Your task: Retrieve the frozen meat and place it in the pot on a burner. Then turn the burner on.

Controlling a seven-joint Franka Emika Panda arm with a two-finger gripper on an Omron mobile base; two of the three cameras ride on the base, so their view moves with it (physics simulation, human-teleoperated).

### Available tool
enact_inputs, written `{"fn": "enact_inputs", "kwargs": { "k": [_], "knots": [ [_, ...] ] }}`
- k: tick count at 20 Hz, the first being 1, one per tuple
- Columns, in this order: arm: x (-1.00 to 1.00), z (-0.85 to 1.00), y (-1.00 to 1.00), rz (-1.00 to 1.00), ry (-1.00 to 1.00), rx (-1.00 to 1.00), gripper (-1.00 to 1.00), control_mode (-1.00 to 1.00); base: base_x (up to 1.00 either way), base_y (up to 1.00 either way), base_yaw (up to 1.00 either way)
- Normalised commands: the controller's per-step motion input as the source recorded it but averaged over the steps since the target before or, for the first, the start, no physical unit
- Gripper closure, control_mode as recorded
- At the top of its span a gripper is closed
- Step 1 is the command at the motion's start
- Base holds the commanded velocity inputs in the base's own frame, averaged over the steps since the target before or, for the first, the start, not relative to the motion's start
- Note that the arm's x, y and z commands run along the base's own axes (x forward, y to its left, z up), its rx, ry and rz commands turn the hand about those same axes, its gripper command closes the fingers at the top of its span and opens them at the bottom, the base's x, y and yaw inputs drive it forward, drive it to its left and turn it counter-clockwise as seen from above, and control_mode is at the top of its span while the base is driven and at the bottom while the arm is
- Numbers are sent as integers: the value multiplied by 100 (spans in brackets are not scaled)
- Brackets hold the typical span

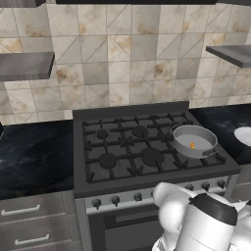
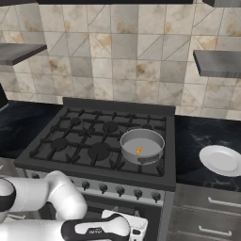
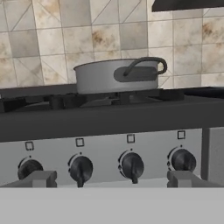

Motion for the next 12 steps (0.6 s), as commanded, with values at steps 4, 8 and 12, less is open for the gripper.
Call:
{"fn": "enact_inputs", "kwargs": {
  "k": [4,8,12],
  "knots": [
    [14,-5,-13,0,0,0,-100,-100,0,0,0],
    [14,-5,-18,0,0,0,-100,-100,0,0,0],
    [6,-5,-9,0,0,0,-100,-100,0,0,0]
  ]
}}
